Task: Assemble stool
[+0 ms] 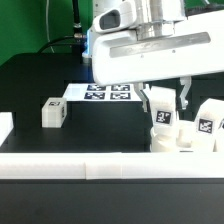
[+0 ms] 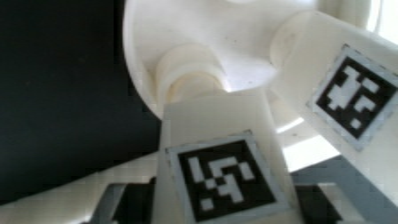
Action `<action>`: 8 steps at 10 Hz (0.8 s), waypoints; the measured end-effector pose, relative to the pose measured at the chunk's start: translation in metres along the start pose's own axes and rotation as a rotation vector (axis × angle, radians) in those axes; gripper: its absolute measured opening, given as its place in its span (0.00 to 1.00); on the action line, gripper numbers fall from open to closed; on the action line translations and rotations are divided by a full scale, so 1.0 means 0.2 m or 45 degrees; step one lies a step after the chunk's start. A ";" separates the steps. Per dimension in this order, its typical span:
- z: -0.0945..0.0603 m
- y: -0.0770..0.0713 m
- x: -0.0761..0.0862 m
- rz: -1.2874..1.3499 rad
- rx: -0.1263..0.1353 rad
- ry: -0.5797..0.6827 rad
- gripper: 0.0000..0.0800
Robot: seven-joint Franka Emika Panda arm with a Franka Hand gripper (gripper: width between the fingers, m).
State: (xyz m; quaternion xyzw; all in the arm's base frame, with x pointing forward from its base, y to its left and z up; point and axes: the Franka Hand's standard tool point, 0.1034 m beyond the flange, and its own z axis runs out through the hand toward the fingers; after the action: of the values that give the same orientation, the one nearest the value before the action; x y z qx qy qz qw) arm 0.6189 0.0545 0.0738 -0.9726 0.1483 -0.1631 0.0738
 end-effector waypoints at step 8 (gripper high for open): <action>0.01 0.01 0.01 -0.008 -0.011 0.084 0.40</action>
Offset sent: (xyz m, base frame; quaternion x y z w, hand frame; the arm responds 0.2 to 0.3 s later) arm -0.0103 0.0069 -0.0117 0.0071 0.0201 0.0315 0.9993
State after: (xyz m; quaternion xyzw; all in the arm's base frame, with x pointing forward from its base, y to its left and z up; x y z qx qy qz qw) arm 0.6204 0.0522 0.0729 -0.9674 0.1485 -0.1948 0.0642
